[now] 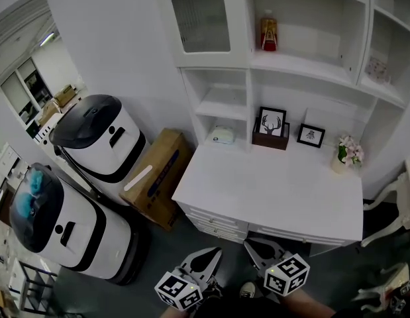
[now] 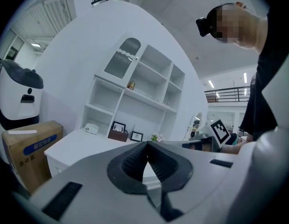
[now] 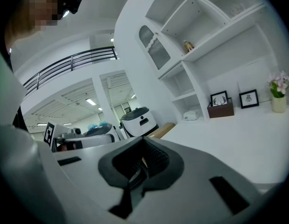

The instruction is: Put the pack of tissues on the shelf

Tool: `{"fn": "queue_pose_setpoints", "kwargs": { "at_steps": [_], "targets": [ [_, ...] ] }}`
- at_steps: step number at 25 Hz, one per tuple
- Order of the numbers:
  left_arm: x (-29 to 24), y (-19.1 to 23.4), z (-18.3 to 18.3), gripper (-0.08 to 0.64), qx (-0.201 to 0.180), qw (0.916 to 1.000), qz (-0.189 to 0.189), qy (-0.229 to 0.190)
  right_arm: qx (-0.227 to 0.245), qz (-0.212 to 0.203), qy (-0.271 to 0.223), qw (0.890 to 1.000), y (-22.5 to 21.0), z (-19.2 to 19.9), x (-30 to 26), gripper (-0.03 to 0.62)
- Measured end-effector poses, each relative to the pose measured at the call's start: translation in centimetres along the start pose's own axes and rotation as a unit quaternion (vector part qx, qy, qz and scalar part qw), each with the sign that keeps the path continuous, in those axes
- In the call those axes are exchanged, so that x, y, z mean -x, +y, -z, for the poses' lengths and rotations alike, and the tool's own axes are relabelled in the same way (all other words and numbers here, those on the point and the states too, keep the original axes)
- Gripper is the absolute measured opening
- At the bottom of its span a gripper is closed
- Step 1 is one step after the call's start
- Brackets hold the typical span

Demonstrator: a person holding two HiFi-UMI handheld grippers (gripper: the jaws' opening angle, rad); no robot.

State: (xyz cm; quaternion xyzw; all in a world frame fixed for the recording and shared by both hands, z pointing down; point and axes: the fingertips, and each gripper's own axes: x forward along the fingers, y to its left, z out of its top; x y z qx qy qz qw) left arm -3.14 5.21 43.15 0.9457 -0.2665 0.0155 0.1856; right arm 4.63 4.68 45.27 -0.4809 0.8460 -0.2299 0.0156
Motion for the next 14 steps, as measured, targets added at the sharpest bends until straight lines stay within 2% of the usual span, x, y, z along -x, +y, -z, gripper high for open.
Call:
{"fn": "queue_pose_setpoints", "kwargs": {
  "at_steps": [14],
  "targets": [
    [-3.7,-1.1,2.1,0.005,0.008,0.9995,0.012,0.028,-0.029,0.022,-0.002,0.999,-4.1,1.3,2.2,0.005]
  ]
}}
